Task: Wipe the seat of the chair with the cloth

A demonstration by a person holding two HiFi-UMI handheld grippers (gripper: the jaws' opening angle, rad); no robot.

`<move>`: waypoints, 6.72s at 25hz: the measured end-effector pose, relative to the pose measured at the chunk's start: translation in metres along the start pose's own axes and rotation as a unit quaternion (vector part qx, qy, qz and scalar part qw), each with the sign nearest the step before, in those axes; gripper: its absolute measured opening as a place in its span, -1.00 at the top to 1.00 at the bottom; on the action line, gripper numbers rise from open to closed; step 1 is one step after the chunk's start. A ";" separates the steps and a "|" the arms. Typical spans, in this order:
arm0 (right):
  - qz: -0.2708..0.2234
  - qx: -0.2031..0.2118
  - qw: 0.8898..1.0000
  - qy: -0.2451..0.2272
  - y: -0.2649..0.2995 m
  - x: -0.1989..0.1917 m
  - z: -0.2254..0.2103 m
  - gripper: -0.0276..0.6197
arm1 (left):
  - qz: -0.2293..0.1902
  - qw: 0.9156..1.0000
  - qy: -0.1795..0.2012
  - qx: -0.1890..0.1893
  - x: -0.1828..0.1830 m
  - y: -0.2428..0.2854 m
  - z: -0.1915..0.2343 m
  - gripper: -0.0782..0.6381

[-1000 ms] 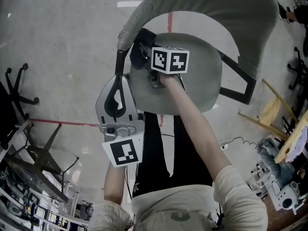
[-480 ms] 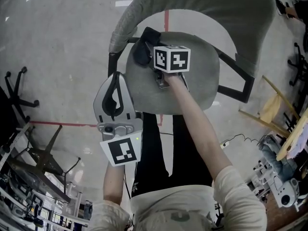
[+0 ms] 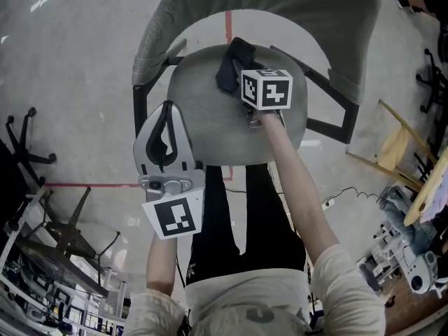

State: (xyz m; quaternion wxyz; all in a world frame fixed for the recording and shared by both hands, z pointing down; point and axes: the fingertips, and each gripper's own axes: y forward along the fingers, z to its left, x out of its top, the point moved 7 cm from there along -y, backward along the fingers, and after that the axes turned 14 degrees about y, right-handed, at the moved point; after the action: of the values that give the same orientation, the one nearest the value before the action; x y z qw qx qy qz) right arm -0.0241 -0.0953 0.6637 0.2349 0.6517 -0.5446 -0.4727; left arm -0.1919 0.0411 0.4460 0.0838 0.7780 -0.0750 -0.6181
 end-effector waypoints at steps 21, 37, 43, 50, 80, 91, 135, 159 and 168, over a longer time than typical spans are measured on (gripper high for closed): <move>-0.021 -0.179 0.984 -0.008 -0.076 0.011 -0.136 0.74 | -0.015 0.998 -0.003 -0.053 0.027 0.038 -0.074 0.74; -0.032 -0.248 0.968 -0.037 -0.078 0.011 -0.140 0.74 | -0.003 1.000 -0.001 -0.021 0.019 0.028 -0.059 0.74; -0.040 -0.254 0.965 -0.047 -0.085 0.013 -0.135 0.74 | 0.000 1.000 0.005 0.010 0.010 0.012 -0.038 0.74; -0.120 -0.186 0.974 -0.054 -0.116 0.032 -0.079 0.74 | 0.006 0.999 0.007 0.043 0.002 -0.009 -0.019 0.74; 0.036 0.173 0.980 0.095 -0.031 -0.098 0.181 0.74 | 0.012 0.994 0.035 0.106 -0.034 -0.070 0.068 0.74; 0.097 0.132 0.981 0.101 0.021 -0.118 0.159 0.74 | 0.013 0.994 0.034 0.101 -0.036 -0.066 0.070 0.74; 0.029 -0.052 0.998 0.002 -0.087 -0.092 -0.064 0.74 | -0.027 0.998 0.032 -0.043 0.030 0.020 -0.114 0.74; -0.005 -0.280 0.960 0.004 -0.135 -0.083 -0.137 0.74 | -0.012 0.997 0.040 -0.065 0.027 0.019 -0.143 0.74; -0.017 -0.340 0.940 -0.021 -0.134 -0.085 -0.136 0.74 | -0.002 0.998 0.041 -0.047 0.015 0.007 -0.117 0.74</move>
State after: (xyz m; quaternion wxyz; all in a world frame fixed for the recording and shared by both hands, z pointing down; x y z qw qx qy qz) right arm 0.1635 -0.0051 0.6443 0.4230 0.5321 -0.3451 -0.6472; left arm -0.0746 0.0351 0.4592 0.1224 0.7981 -0.0407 -0.5885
